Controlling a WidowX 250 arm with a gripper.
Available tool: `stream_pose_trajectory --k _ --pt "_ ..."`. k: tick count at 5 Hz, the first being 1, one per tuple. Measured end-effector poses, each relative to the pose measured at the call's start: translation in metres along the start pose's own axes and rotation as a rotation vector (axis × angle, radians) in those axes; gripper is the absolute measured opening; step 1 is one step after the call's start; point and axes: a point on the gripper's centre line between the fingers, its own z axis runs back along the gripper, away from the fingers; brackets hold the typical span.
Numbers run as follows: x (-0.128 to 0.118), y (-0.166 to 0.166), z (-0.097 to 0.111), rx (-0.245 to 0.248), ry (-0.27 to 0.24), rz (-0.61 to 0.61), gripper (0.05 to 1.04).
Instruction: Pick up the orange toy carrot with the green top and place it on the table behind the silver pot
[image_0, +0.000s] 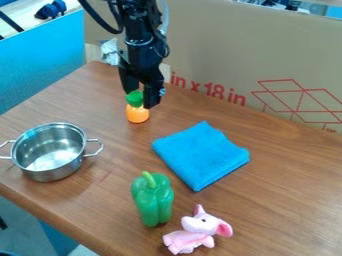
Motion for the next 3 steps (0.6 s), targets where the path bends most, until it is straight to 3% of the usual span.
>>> stream_pose_trajectory --k 1,2,3 --pt "-0.0007 0.004 -0.0127 0.002 0.067 0.014 1.001" --pt "-0.0006 0.0089 -0.0174 -0.002 0.081 0.035 0.964" --pt "-0.0009 0.006 -0.0208 -0.036 0.096 0.007 0.701"
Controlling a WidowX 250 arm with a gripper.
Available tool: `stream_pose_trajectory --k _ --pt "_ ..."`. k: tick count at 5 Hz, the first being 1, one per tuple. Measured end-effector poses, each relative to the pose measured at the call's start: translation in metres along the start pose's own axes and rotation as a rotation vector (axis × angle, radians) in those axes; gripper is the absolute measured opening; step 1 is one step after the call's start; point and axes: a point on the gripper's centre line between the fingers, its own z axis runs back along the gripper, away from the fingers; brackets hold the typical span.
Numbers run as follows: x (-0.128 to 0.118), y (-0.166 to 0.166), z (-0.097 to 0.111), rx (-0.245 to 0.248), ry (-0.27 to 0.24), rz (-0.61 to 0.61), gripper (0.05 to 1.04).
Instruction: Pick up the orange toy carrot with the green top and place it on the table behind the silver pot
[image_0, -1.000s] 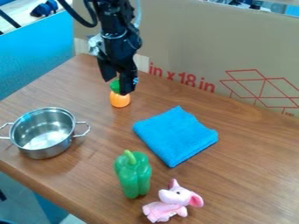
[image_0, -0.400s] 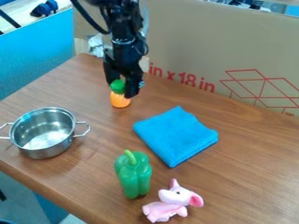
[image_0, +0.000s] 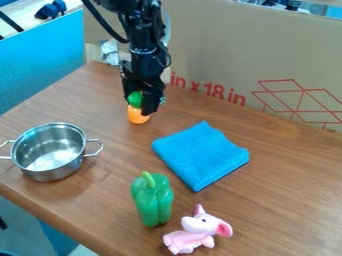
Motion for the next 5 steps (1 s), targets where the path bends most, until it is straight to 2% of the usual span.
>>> stream_pose_trajectory --k 1,2,3,4,5 --pt "-0.001 -0.001 0.0 -0.018 -0.002 -0.008 0.671" --pt "-0.006 0.005 0.0 -0.059 -0.014 -0.006 0.67" --pt "-0.014 0.019 0.009 -0.075 -0.051 0.004 0.67" --pt "-0.033 0.057 0.031 -0.077 -0.113 0.112 0.67" --pt "-0.068 0.097 0.036 -0.061 -0.087 0.225 0.67"
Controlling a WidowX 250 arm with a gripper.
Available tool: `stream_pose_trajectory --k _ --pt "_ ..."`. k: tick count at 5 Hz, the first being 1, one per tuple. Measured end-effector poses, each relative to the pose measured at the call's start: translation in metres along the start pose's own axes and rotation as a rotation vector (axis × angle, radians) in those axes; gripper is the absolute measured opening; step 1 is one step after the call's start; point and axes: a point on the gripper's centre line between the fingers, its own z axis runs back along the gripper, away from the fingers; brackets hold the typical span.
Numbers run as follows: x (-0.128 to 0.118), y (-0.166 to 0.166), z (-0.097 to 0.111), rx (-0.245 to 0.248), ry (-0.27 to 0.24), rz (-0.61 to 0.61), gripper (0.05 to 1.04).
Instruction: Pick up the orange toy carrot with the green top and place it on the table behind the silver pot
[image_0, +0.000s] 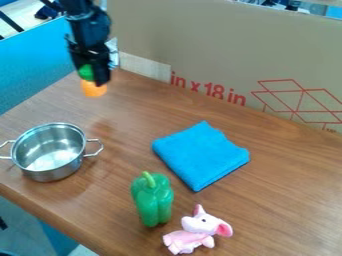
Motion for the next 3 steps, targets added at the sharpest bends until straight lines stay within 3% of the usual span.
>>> stream_pose_trajectory --k 1,2,3 --pt "-0.022 0.024 0.004 0.014 0.043 0.038 0.671" --pt "-0.05 0.038 -0.006 0.006 0.094 0.072 0.67" --pt "-0.079 0.031 -0.031 -0.043 0.144 0.044 0.67"
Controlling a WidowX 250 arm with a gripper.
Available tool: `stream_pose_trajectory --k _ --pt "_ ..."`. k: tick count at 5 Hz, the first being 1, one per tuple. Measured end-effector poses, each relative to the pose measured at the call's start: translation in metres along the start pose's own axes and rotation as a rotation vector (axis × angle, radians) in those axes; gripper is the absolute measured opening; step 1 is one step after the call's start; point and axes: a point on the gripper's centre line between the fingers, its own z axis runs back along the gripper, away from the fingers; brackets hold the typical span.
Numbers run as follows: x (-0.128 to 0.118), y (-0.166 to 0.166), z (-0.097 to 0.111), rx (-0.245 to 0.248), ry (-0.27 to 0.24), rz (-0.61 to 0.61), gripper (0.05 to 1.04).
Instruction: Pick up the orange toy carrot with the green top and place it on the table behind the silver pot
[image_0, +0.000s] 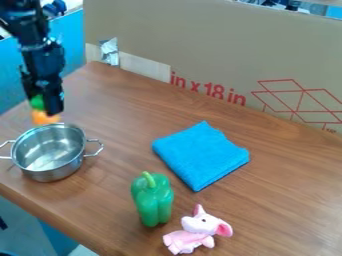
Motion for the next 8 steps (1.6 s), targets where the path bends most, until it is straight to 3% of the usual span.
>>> stream_pose_trajectory --k 2,3,4,5,6,7,8 --pt "-0.014 0.009 -0.005 0.036 0.005 -0.002 0.67" --pt "-0.013 0.012 -0.005 0.047 -0.008 0.015 0.74" --pt "-0.009 0.011 0.004 0.007 -0.09 0.026 0.993" --pt "-0.006 0.002 0.026 -0.109 -0.229 -0.006 1.01" --pt "0.005 -0.006 0.042 -0.168 -0.296 -0.056 1.006" --pt "0.028 -0.034 0.046 -0.157 -0.261 -0.166 1.005" --pt "0.049 -0.081 0.041 -0.105 -0.203 -0.337 1.005"
